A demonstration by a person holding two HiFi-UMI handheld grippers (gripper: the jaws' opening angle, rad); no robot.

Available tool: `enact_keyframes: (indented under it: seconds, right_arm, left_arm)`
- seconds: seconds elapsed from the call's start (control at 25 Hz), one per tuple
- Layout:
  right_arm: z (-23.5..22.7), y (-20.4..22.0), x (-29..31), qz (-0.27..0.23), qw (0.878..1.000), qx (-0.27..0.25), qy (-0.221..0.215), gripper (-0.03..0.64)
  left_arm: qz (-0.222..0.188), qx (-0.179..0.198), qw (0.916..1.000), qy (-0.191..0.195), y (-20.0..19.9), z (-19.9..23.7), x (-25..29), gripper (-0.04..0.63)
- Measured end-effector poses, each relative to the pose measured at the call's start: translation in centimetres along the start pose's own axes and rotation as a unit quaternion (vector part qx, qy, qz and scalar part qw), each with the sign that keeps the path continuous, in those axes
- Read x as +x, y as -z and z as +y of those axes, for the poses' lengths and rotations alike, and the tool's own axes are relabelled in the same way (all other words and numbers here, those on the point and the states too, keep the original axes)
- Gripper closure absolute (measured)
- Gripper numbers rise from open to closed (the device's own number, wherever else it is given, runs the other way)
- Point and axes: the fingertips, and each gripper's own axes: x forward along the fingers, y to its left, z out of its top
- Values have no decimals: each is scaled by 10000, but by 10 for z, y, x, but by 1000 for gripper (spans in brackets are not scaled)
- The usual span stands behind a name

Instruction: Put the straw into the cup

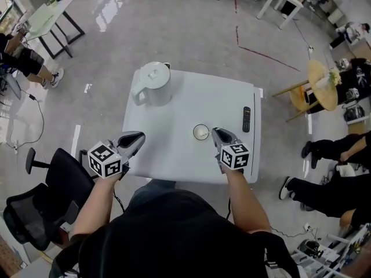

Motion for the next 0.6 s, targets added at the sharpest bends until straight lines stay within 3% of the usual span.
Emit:
enact_keyframes:
  seconds: [0.6]
  right_arm:
    - [-11, 30, 34, 394, 9992, 52, -13, 563]
  left_arm:
    - [152, -110, 9998, 41, 4, 16, 17, 578]
